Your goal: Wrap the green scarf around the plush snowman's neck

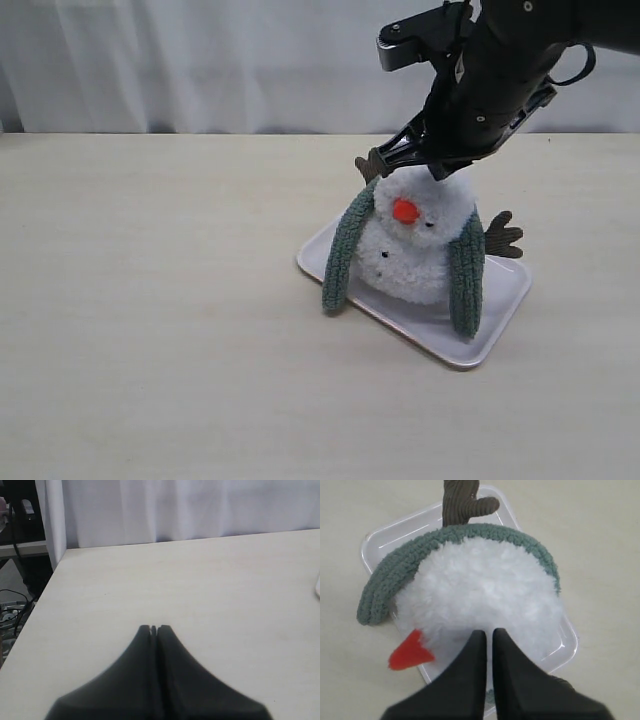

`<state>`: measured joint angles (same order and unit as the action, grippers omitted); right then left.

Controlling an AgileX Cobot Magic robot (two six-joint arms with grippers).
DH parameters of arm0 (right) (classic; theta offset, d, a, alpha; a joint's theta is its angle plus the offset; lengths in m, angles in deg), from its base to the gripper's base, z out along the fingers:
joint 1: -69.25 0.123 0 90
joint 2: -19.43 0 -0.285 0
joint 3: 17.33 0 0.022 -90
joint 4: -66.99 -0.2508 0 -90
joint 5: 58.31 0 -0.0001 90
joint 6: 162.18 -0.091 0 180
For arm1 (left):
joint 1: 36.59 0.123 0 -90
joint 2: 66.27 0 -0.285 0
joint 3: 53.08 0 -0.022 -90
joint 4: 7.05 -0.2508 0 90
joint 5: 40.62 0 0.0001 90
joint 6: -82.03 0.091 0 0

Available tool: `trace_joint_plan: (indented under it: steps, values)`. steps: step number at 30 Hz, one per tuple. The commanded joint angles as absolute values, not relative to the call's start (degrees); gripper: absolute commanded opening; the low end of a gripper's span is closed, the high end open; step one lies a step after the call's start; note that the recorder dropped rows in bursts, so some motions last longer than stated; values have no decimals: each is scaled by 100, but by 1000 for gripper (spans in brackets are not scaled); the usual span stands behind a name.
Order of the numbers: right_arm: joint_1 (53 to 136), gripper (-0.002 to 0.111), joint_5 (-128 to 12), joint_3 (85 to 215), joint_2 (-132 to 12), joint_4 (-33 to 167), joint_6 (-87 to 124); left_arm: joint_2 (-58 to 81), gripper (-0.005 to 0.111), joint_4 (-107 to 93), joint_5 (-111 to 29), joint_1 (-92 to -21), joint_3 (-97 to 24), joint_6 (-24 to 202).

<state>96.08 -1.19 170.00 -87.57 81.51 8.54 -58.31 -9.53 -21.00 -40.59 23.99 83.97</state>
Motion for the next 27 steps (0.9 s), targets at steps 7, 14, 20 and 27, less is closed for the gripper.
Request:
trace_joint_plan:
  steps: [7,14,20,27]
  values:
    - [9591,4,-478,16441,-8755,8075,923,-5849,0,-936,-2167,-4098,2413,8419]
    - [9591,4,-612,16405,-8609,8132,923,-5849,0,-936,-2167,-4098,2413,8419]
    - [9682,4,-786,16405,-8063,7735,2170,-5849,0,-936,-2167,-4098,2413,8419]
    - [10632,19,-764,16405,-7824,7345,3953,-5849,0,-936,-2167,-4098,2413,8419]
